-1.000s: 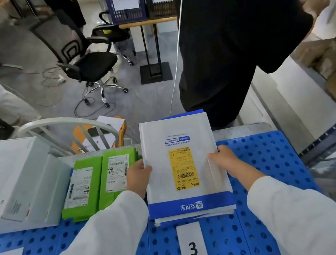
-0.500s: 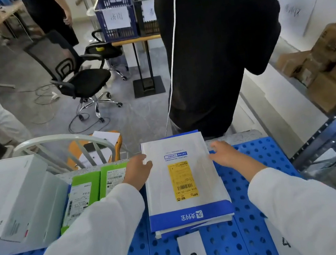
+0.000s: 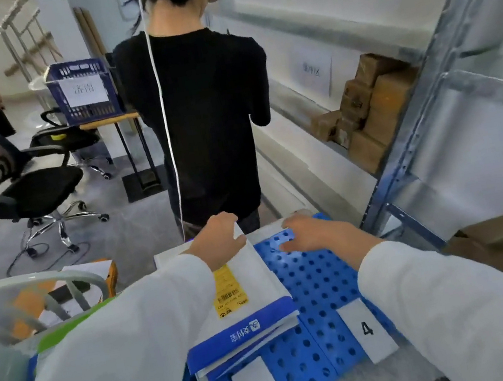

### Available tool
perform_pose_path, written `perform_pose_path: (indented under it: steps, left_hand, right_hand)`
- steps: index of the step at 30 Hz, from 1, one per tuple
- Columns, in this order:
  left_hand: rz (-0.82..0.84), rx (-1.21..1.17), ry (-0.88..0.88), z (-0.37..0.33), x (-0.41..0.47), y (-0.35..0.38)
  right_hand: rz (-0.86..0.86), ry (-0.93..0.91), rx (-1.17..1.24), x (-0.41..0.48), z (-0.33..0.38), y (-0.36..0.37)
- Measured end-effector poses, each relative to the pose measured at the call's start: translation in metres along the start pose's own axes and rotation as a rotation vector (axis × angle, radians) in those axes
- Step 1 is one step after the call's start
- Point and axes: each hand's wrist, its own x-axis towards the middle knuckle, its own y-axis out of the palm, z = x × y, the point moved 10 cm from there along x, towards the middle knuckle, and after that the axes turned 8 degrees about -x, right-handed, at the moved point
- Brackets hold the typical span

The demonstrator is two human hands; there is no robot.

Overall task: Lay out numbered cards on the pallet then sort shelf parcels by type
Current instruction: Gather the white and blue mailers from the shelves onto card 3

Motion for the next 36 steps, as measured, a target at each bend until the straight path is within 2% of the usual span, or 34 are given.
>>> perform_pose_path:
  steps: [3,10,15,21,26,36]
  left_hand:
    - [0.019,0.011,0.083,-0.049,-0.004,0.008]
    - [0.107,0.095,0.344,-0.177,-0.058,0.045]
    - [0.183,0.08,0.48,-0.269,-0.141,0.098]
    - [0.312,0.099,0.774,-0.4,-0.265,0.179]
    - [0.432,0.121,1.011,-0.489,-0.393,0.252]
    - [0.653,0.172,1.423,-0.573,-0.615,0.348]
  right_hand:
    - [-0.065,0.076,-0.05,-0.043,-0.036,-0.003]
    - [-0.241,0.279,0.088,-0.183,-0.122,-0.004]
    - [-0.293,0.425,0.156,-0.332,-0.164,0.043]
    - [-0.397,0.742,0.192,-0.537,-0.207,0.096]
    - [-0.45,1.007,0.267,-0.709,-0.213,0.164]
    - [-0.494,1.486,0.489,-0.975,-0.169,0.317]
